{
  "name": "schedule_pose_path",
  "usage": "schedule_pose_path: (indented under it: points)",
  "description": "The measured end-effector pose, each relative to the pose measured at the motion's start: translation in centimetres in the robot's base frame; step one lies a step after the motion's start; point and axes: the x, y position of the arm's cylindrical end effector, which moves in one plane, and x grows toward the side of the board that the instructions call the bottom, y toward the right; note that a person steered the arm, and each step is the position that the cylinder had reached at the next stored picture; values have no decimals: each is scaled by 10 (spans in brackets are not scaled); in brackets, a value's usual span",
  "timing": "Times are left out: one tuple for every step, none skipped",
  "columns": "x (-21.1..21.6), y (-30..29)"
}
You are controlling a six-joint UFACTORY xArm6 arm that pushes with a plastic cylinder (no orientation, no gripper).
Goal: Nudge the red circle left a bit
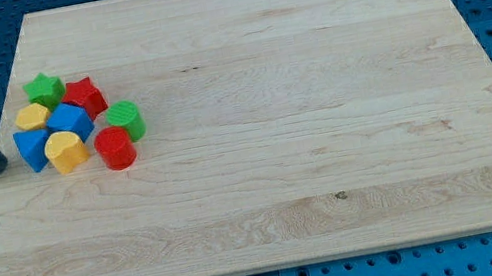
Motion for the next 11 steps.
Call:
schedule_pose_path:
  points:
    - [0,25]
    - [8,21]
    - [14,9]
    - [47,16]
    - [64,62]
    - [64,114]
    - [52,152]
    - [40,157]
    - [21,157]
    - [38,157]
    - [60,142]
